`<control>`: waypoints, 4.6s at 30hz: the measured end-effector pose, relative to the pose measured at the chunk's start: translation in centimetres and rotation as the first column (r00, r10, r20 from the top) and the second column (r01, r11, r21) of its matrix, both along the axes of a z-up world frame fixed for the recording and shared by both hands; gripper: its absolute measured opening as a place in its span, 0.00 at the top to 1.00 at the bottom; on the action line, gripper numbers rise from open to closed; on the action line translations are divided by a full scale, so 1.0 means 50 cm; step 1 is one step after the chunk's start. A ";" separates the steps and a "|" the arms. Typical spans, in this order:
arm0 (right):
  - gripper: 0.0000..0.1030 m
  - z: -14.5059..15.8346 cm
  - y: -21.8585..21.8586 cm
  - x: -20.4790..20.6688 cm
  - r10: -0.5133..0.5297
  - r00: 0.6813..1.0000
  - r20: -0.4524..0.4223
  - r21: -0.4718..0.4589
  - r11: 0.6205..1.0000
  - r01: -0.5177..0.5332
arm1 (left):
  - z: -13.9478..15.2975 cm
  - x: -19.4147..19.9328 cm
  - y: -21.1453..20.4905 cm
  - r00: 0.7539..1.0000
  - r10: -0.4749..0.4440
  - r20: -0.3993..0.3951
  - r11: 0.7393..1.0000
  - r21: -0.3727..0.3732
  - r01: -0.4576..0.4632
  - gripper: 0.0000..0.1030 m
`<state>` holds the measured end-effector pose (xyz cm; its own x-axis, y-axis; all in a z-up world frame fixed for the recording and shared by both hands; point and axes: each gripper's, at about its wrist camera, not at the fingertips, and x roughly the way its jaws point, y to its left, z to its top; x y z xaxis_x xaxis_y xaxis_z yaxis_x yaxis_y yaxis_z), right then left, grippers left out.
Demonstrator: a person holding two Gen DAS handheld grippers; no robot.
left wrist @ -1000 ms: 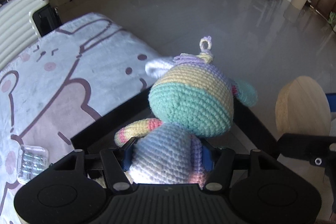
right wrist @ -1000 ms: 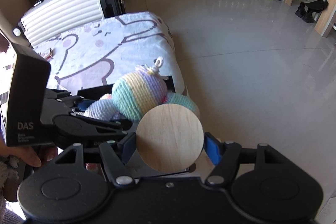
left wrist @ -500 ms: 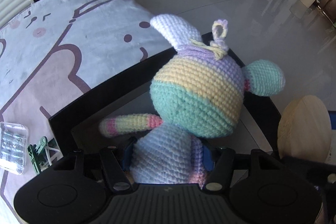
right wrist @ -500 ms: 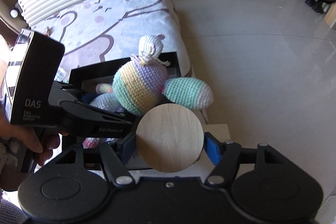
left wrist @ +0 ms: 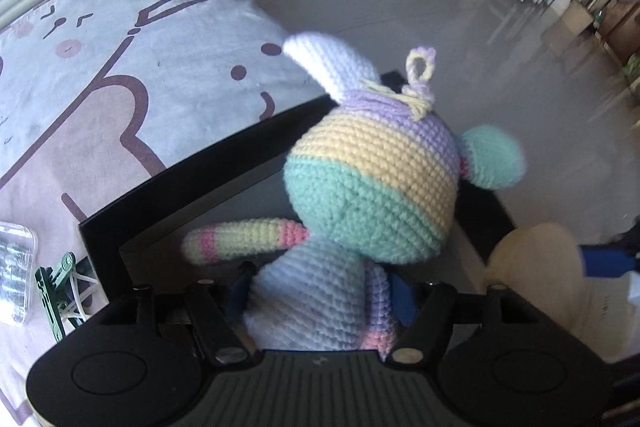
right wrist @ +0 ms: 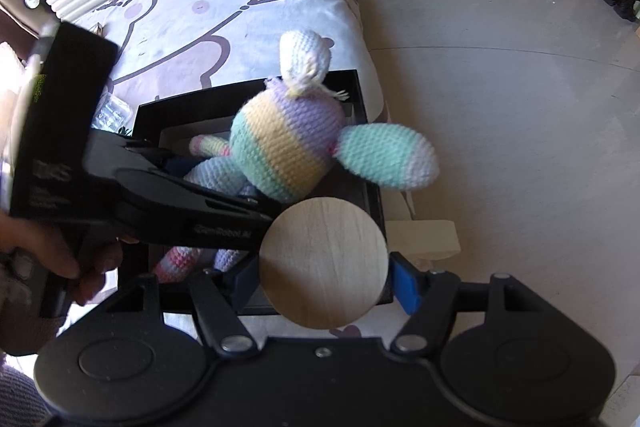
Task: Organize objects
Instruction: 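Lower the plush into the black box while the right gripper lowers the disc inside, then open the right gripper releasing the disc while the left gripper releases the plush, then grasp the plush's dangling leg with the left gripper and tuck it into the box, then open the left gripper and withdraw it from the box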
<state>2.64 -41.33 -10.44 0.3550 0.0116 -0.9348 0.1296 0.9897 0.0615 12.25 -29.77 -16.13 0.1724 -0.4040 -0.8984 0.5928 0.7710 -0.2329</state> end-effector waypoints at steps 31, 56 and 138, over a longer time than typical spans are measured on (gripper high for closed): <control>0.22 0.020 0.016 -0.015 -0.039 0.998 0.051 -0.035 0.999 0.041 | 0.107 -0.032 0.079 0.986 0.093 0.141 0.995 0.016 -0.096 0.17; 0.22 0.124 0.065 -0.082 -0.083 0.973 0.214 -0.037 0.995 0.093 | 0.231 -0.125 0.219 0.943 0.233 0.239 0.971 0.003 -0.241 0.17; 0.00 0.140 0.012 -0.117 -0.213 0.944 0.252 0.013 0.976 0.217 | 0.222 -0.151 0.156 0.948 0.182 0.263 0.978 0.056 -0.203 0.21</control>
